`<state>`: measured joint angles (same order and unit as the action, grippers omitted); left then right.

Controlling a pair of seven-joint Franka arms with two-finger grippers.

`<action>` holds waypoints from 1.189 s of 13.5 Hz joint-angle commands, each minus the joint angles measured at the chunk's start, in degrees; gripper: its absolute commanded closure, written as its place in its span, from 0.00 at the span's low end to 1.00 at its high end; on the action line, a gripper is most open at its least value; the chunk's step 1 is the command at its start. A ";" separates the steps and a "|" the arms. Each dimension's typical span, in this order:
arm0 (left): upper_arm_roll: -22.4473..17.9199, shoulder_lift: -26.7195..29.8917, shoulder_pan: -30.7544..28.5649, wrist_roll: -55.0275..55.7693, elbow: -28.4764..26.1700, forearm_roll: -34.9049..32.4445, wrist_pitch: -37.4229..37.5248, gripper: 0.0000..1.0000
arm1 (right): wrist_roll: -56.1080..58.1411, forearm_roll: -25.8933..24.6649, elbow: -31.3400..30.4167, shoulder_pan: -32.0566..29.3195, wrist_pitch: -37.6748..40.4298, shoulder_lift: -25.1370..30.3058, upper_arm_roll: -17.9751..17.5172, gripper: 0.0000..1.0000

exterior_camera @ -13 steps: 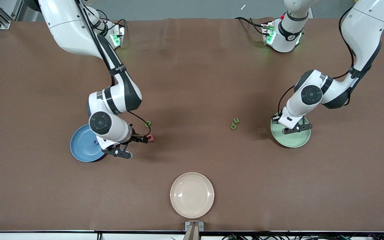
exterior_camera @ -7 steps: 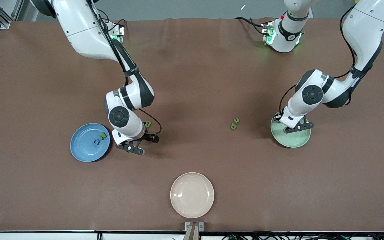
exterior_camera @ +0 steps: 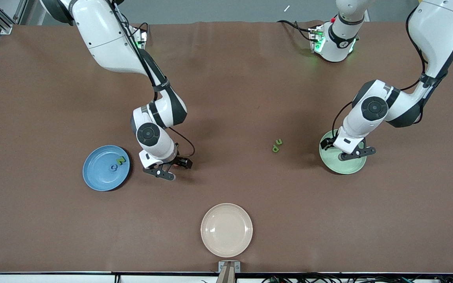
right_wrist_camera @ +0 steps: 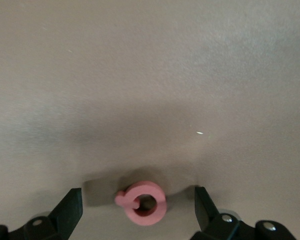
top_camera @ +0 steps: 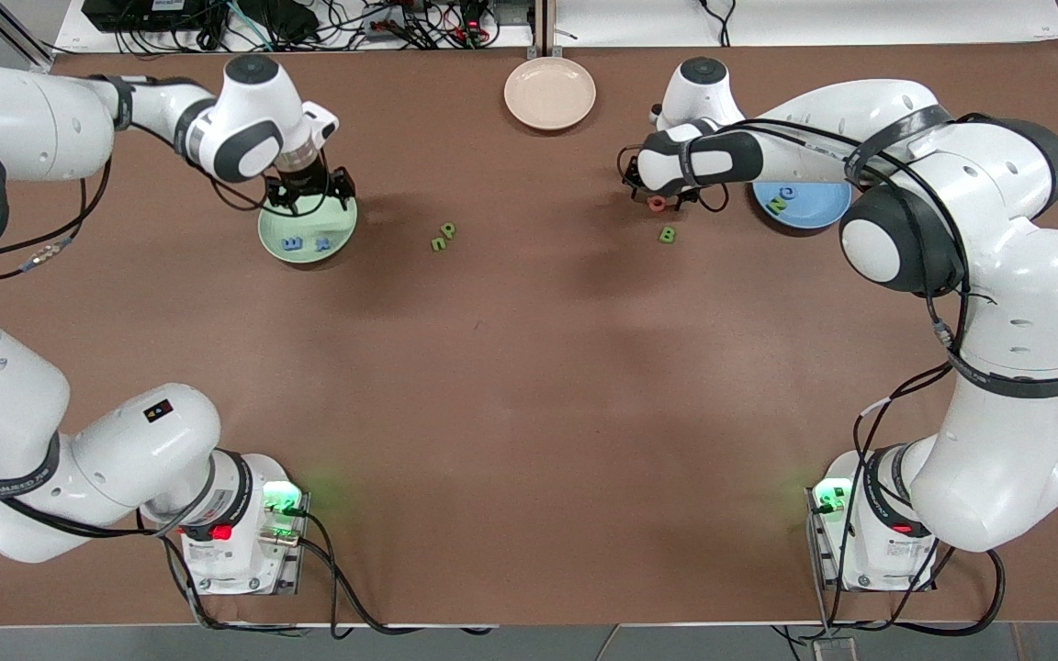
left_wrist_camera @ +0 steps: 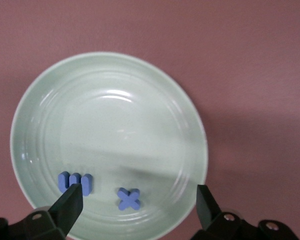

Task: Sort uppercase to blue plate, lowercase to green plate
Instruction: 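Grasp the green n with the left gripper while the right places the O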

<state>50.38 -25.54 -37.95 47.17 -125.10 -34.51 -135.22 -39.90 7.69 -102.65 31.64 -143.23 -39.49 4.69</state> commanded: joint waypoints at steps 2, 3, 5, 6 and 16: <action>5.17 -1.25 3.38 0.37 7.39 4.89 7.87 0.00 | -0.62 0.40 -2.21 0.79 -1.00 0.91 0.50 0.06; 5.08 -1.79 6.19 0.55 8.11 4.98 7.87 0.00 | -0.70 0.40 -2.21 0.97 -0.74 0.91 0.50 0.08; 4.82 -3.97 12.60 1.86 9.51 5.25 7.61 0.00 | -0.88 0.40 -2.21 1.06 -0.38 0.99 0.50 0.17; 4.64 -5.82 15.07 3.87 10.91 5.07 7.69 0.00 | -0.88 0.40 -2.21 0.97 -0.29 0.99 0.50 0.25; -5.73 -10.93 28.46 9.87 8.56 -1.95 2.79 0.20 | -0.97 0.40 -1.77 0.53 2.52 1.87 0.58 0.97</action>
<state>44.76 -36.17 -9.44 56.56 -115.63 -34.28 -130.37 -40.29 7.69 -103.05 31.95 -140.59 -37.95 4.77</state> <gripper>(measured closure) 0.159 0.577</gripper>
